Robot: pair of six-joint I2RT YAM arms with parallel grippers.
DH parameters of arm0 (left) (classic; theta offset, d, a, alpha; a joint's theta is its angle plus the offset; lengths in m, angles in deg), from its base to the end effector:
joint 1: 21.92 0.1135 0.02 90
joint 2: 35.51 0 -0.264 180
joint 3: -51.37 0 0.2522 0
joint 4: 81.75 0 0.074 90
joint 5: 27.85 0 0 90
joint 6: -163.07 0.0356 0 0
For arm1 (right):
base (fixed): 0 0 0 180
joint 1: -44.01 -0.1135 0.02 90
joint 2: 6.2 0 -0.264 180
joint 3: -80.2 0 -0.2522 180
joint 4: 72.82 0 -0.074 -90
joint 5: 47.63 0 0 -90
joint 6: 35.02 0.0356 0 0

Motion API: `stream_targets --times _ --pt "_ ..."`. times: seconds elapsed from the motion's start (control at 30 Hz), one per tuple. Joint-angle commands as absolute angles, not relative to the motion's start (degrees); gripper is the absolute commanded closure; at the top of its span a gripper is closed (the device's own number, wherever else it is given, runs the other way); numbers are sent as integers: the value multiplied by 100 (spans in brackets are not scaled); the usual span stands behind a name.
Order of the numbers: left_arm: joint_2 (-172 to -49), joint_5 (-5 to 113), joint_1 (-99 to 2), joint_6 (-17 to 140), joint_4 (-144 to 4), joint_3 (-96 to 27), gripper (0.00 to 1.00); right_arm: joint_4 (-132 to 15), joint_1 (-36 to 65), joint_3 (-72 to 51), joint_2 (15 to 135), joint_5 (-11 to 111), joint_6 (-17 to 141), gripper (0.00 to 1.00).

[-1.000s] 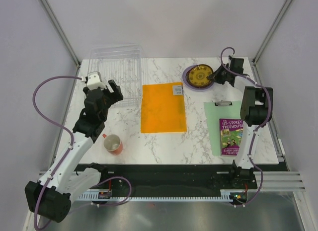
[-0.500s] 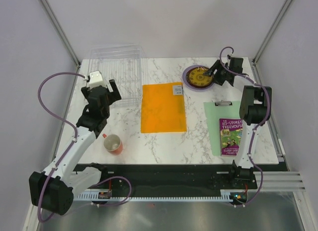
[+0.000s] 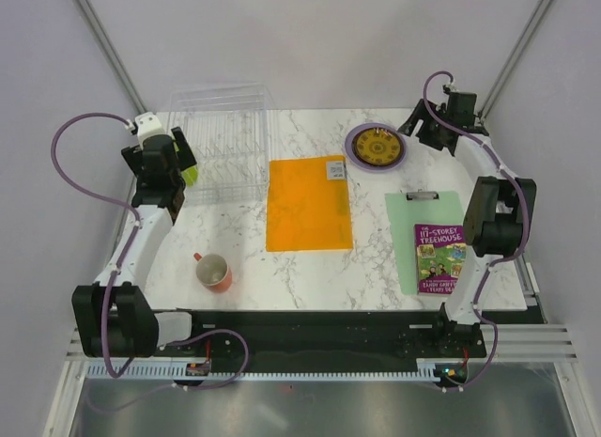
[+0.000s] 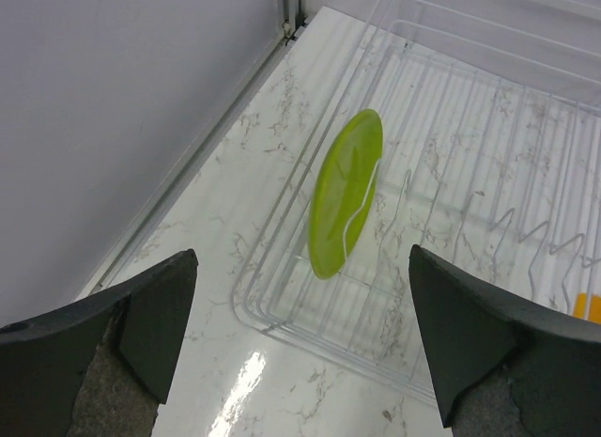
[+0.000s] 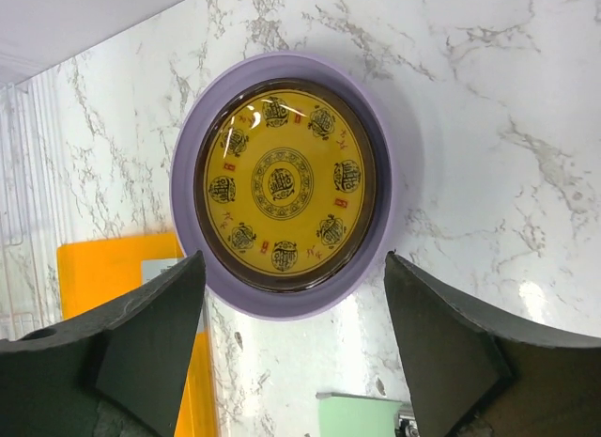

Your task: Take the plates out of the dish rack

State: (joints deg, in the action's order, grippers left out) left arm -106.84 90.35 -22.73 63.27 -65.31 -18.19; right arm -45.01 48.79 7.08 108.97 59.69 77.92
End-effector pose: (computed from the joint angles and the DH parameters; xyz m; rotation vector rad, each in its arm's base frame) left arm 0.2879 0.0128 0.3229 -0.4759 1.8014 0.3358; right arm 0.4683 -0.0285 0.2524 0.3629 2.1842 0.5091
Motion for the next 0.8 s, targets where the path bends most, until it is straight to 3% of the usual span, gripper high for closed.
stream_targets --times 0.0,0.4,0.63,0.77 --pt "-11222 8852 -2009 6736 -7088 -2216 1 -4236 4885 363 10244 5722 7502 16" --pt "-12804 8166 -1647 6701 -7291 -3007 10 -4587 4841 -1035 9154 5933 7493 17" --pt "-13288 8016 -1620 6525 -7203 -3350 34 -4790 4841 -1397 9144 6065 7520 19" --pt "-13517 8043 -1611 6516 -7177 -3473 34 -4825 4841 -1432 9197 6153 7520 19"
